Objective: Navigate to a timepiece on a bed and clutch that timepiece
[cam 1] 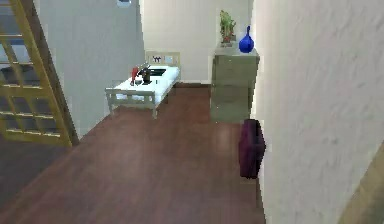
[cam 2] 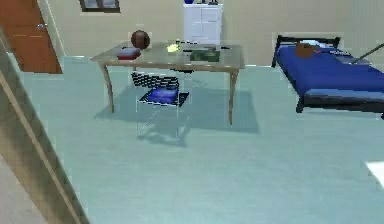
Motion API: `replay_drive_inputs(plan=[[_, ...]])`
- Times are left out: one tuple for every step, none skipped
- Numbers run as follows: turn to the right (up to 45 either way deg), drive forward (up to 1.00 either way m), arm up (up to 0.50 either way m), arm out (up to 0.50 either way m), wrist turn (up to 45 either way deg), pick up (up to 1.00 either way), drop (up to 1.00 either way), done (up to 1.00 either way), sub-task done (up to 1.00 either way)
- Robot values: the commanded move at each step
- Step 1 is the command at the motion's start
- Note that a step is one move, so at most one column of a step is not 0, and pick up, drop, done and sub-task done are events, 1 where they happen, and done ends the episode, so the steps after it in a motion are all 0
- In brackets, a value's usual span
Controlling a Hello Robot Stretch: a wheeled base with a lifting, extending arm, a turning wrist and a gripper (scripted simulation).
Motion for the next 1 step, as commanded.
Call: replay_drive_inputs(plan=[[0.0, 1.00, 0.00, 0.00, 0.0, 0.00, 0.00, 0.00, 0.00]])
